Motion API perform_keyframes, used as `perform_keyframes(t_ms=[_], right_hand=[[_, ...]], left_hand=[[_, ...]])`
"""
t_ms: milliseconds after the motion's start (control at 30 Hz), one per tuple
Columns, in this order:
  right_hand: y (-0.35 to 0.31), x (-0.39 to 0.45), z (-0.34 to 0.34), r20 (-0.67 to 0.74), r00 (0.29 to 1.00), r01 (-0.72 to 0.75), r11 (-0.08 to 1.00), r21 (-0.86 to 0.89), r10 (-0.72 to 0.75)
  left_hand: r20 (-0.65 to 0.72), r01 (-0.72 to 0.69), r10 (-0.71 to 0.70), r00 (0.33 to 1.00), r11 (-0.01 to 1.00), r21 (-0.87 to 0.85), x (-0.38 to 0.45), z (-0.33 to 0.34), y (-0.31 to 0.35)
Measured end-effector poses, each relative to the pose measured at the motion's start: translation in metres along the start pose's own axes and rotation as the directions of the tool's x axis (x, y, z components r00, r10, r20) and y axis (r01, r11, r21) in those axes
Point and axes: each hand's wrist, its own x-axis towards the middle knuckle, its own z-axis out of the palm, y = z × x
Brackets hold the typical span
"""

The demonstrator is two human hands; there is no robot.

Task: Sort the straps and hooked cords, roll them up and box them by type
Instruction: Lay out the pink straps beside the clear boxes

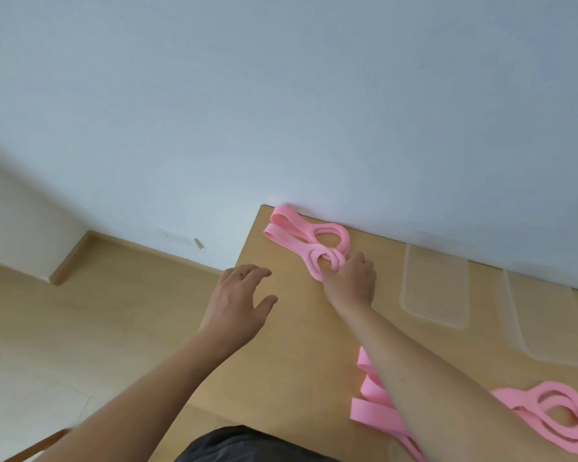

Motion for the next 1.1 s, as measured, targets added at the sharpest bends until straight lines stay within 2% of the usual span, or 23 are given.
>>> perform_keyframes(t_ms=[67, 167, 300, 400, 467, 533, 667, 800, 967, 1100], right_hand=[[-0.003, -0.01, -0.001, -0.025, 0.997, 0.076, 0.983, 0.168, -0.072], [-0.008, -0.032, -0.019, -0.021, 0.987, 0.151, 0.9, 0.409, -0.156], [-0.009, -0.06, -0.064, 0.003, 0.959, 0.227, 0.778, 0.585, -0.282], [0.003, -0.074, -0.102, -0.004, 0.951, 0.236, 0.717, 0.656, -0.31], [0.025, -0.079, -0.129, -0.038, 0.965, 0.212, 0.69, 0.692, -0.259], [0.056, -0.082, -0.152, -0.082, 0.981, 0.179, 0.678, 0.713, -0.173], [0.149, -0.093, -0.189, -0.143, 0.984, 0.033, 0.674, 0.738, 0.109], [0.25, -0.108, -0.213, -0.124, 0.938, -0.149, 0.698, 0.7, 0.324], [0.336, -0.108, -0.22, -0.139, 0.902, -0.274, 0.79, 0.548, 0.409], [0.364, -0.097, -0.224, -0.151, 0.925, -0.256, 0.865, 0.431, 0.349]], left_hand=[[0.006, -0.012, 0.012, 1.0, 1.0, 0.002, 0.005, -0.002, -0.003], [0.022, -0.078, 0.078, 0.997, 0.997, 0.004, 0.011, -0.001, 0.0], [0.094, -0.196, 0.196, 0.976, 0.981, -0.016, 0.02, 0.01, 0.024], [0.101, -0.341, 0.352, 0.93, 0.933, -0.112, 0.024, 0.032, 0.053], [0.101, -0.362, 0.388, 0.916, 0.909, -0.207, 0.021, 0.05, 0.081], [0.176, -0.359, 0.406, 0.897, 0.9, -0.247, 0.013, 0.067, 0.107], [0.296, -0.475, 0.547, 0.783, 0.833, -0.282, -0.007, 0.105, 0.155], [0.387, -0.534, 0.619, 0.684, 0.785, -0.313, -0.033, 0.143, 0.208], [0.468, -0.602, 0.671, 0.575, 0.735, -0.314, -0.074, 0.182, 0.254], [0.517, -0.637, 0.643, 0.564, 0.738, -0.223, -0.097, 0.207, 0.28]])
